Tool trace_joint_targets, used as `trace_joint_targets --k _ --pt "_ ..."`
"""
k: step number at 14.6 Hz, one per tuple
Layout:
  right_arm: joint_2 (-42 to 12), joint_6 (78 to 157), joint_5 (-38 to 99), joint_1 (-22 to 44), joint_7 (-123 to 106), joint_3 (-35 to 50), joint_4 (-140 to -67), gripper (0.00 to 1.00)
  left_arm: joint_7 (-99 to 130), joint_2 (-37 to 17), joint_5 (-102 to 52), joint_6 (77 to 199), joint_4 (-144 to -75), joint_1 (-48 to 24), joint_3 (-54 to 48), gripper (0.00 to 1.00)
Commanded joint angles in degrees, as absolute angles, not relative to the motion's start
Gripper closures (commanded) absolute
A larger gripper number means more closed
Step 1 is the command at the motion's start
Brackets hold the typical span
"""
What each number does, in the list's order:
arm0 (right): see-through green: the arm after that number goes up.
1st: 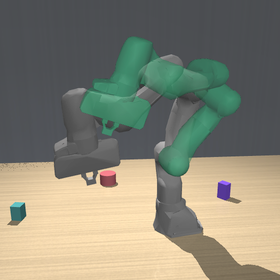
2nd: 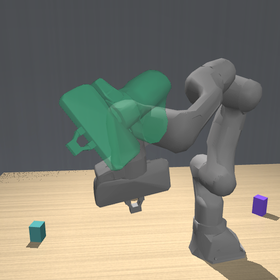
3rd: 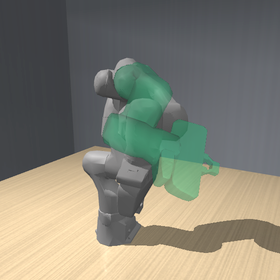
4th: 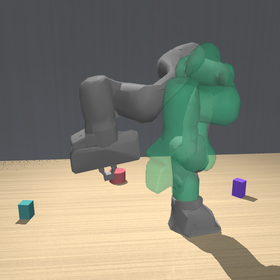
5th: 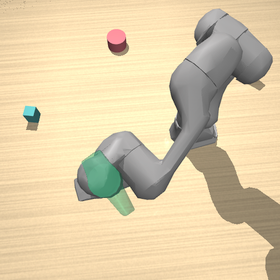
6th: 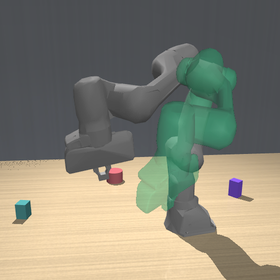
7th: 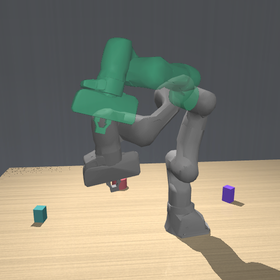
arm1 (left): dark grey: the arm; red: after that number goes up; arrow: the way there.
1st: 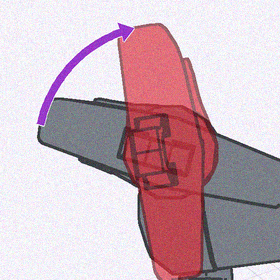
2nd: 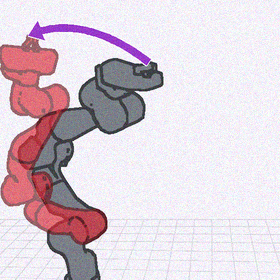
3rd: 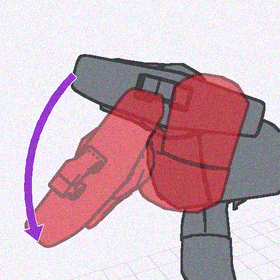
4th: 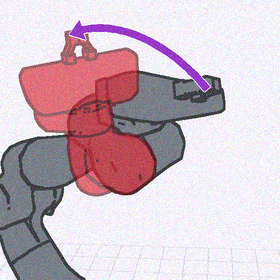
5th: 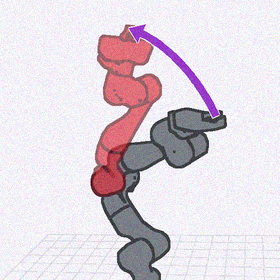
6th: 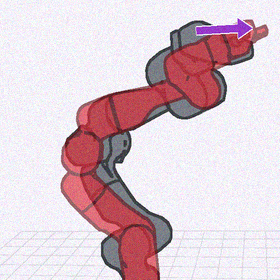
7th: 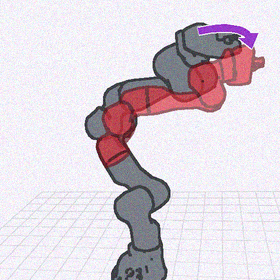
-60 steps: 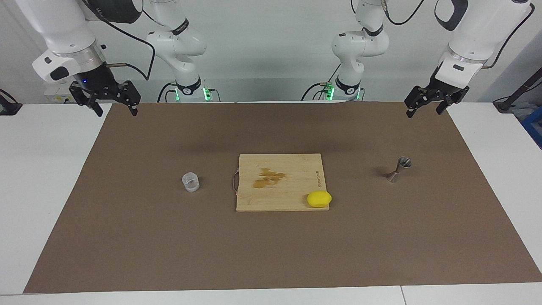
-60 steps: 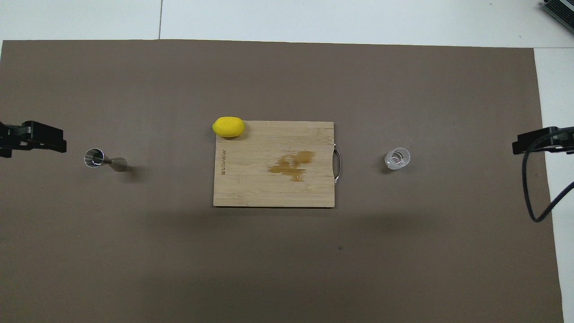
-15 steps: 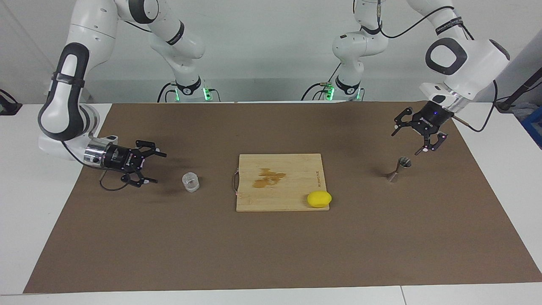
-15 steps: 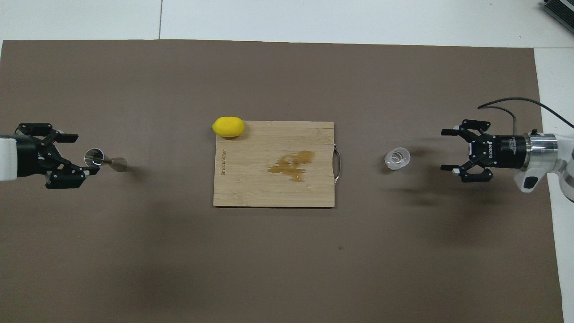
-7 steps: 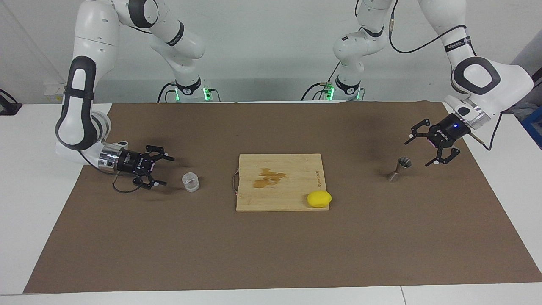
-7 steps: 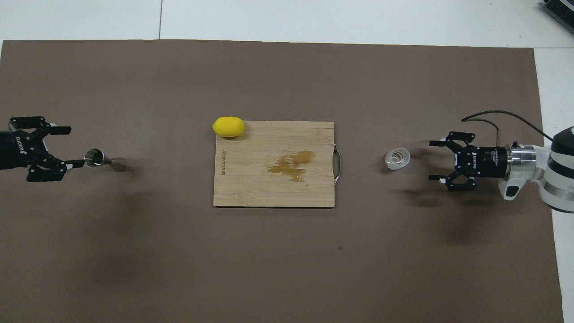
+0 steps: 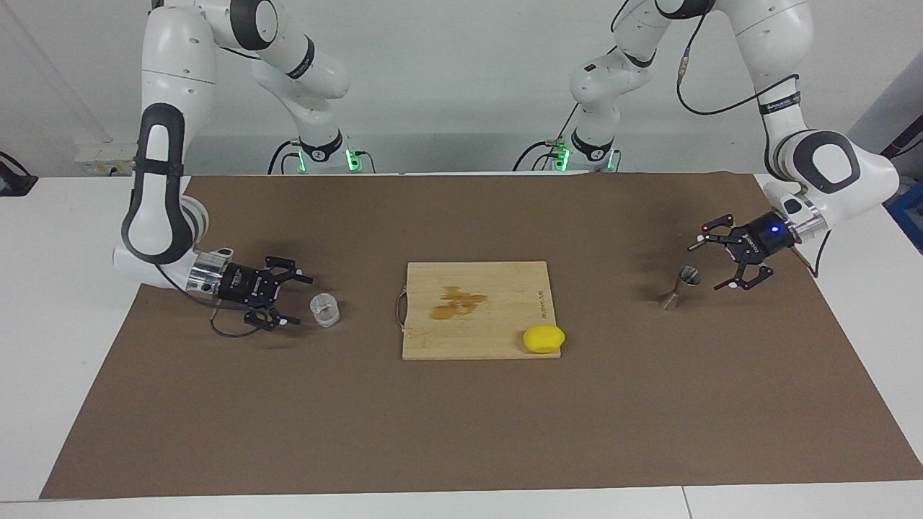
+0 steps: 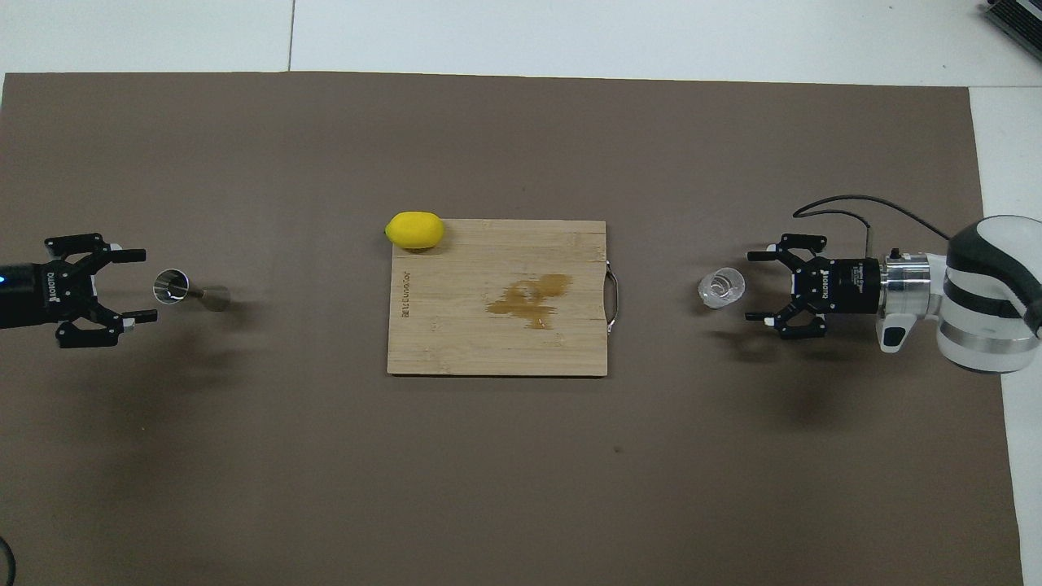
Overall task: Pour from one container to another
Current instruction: 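Close the left gripper on the tin while the right gripper grips the cup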
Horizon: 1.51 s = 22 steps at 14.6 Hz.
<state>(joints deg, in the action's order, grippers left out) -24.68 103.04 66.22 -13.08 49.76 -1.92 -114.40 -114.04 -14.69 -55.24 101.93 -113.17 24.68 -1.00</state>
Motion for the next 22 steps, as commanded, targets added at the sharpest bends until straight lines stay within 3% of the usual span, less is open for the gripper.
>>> trace_joint_targets --k 1,8,14,22 --pt "-25.2 104.1 66.8 -12.8 44.8 -1.8 -114.2 0.00 -117.4 -17.0 -58.9 100.2 -112.2 25.8 -1.5 0.00" --pt "-25.2 106.9 66.7 -12.1 45.3 -1.8 -115.4 0.00 -125.1 -22.8 -65.1 86.6 -113.3 29.6 -1.5 0.00" --pt "-26.3 107.0 67.4 -11.4 45.8 -1.8 -115.2 0.00 -131.7 -28.2 -70.5 83.6 -113.3 31.4 -1.5 0.00" --pt "-26.9 107.0 69.0 -10.2 45.8 -1.7 -115.0 0.00 -134.9 -28.2 -73.6 83.7 -113.7 30.8 -1.5 0.00"
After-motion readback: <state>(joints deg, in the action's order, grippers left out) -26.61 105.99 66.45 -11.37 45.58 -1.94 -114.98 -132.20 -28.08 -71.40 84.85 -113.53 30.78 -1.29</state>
